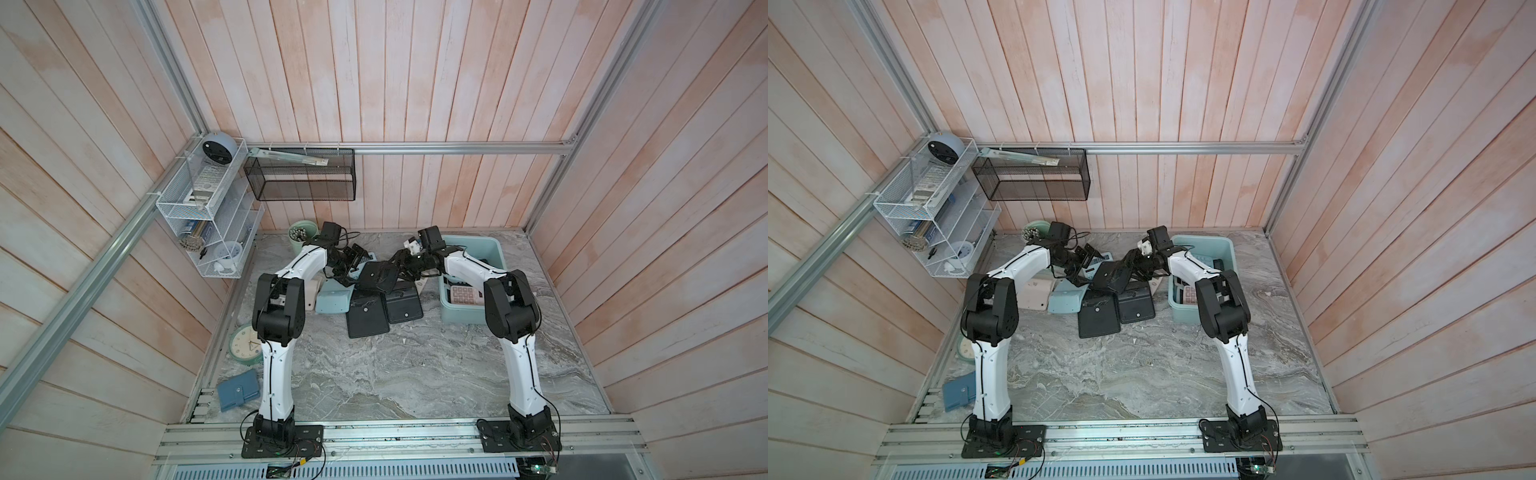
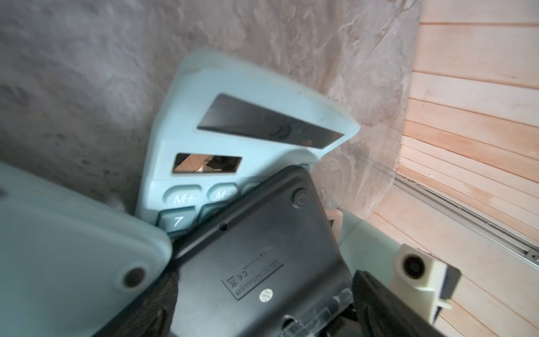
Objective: Put the calculator in the storage box
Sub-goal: Pick up the calculator at the center of the board.
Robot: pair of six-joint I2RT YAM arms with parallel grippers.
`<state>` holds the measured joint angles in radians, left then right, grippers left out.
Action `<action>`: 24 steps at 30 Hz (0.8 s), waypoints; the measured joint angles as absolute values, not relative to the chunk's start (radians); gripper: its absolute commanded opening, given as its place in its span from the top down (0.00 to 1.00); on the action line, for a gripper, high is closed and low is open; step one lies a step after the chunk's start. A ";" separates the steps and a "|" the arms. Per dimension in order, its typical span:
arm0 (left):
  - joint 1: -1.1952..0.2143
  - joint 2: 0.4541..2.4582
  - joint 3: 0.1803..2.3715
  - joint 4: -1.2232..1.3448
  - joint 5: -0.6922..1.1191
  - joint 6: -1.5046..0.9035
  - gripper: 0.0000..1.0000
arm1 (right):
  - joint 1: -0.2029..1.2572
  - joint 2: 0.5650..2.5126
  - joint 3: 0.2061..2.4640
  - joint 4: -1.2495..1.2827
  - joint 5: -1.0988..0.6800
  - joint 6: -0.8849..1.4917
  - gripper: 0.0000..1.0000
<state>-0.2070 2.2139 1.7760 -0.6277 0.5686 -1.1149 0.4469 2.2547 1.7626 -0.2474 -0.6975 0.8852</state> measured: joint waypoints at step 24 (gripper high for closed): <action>-0.177 2.038 1.636 -0.505 0.602 -1.227 0.02 | 0.476 2.139 1.618 0.013 -0.711 1.051 1.00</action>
<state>-0.1768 2.0377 1.6356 -0.5045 0.6018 -1.2274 0.4763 2.1387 1.6180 0.0132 -0.7113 1.0508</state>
